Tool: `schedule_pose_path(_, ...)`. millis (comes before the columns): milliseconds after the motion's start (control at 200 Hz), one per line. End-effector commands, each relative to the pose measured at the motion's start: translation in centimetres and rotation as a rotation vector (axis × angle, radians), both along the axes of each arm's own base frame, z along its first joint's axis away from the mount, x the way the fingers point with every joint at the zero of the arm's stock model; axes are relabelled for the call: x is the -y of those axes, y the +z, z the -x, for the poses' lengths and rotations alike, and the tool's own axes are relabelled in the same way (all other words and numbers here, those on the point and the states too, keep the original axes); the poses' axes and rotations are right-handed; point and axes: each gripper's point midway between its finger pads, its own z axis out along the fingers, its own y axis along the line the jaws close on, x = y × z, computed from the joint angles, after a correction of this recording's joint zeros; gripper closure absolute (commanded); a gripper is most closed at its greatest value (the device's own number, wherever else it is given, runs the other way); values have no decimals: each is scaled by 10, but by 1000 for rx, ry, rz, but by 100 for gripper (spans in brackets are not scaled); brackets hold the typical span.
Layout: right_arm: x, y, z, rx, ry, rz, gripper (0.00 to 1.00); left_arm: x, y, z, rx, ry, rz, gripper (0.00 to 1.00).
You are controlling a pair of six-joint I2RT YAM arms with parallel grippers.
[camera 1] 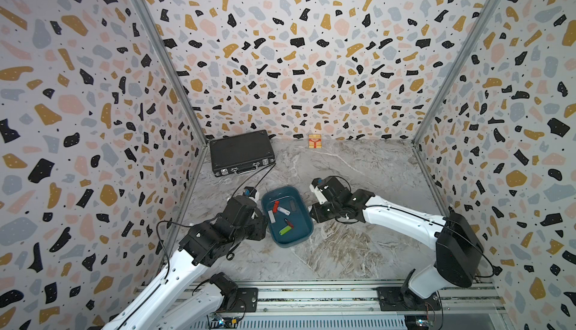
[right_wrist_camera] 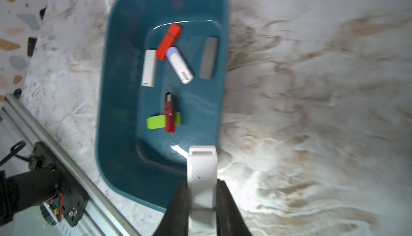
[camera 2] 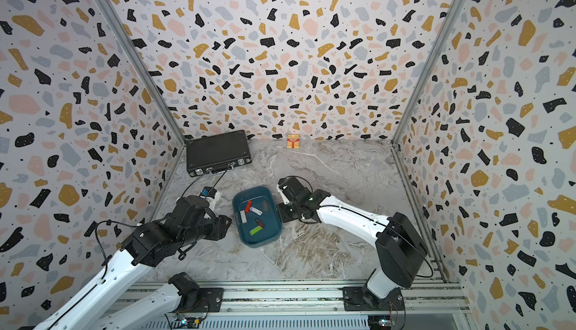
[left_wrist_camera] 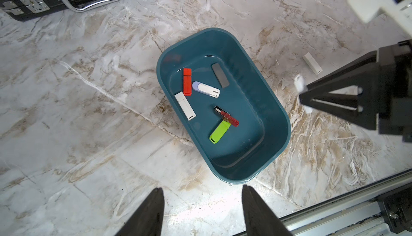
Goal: Put the usb flash drive into the storage box
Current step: Place the USB flash in the storage box.
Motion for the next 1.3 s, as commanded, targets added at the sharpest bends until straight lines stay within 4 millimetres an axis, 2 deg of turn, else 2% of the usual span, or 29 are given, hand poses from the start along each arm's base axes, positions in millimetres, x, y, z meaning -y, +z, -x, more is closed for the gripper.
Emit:
schedule_pose_path(0, -17, 2, 1, 16, 14, 17, 77, -4, 1, -3, 23, 24, -3, 40)
schedule_pose_path(120, -30, -11, 7, 24, 53, 88, 72, -5, 1, -3, 24, 28, -5, 40)
schedule_pose_path(315, -29, -22, -2, 53, 56, 173, 56, -5, 1, -4, 22, 30, -10, 40)
schedule_pose_path(420, -25, -15, -8, 93, 56, 199, 54, -5, -1, -4, 18, 30, -13, 40)
schedule_pose_path(541, -6, 0, -21, 169, 28, 230, 54, -5, -1, -4, 16, 30, -12, 40)
schedule_pose_path(661, 27, 2, -41, 182, -32, 273, 53, -4, -1, -4, 14, 27, -12, 40)
schedule_pose_path(941, 124, -8, -80, 153, -242, 382, 46, -3, -4, -4, 4, 24, -17, 40)
schedule_pose_path(1086, 187, -16, -90, 121, -402, 422, 43, 4, -5, -5, -4, -6, -2, 40)
schedule_pose_path(1226, 255, -33, -90, 45, -631, 441, 42, 32, -7, -8, -59, -88, 64, 41)
schedule_pose_path(1296, 278, -43, -89, 22, -728, 432, 42, 58, -2, -14, -63, -123, 124, 41)
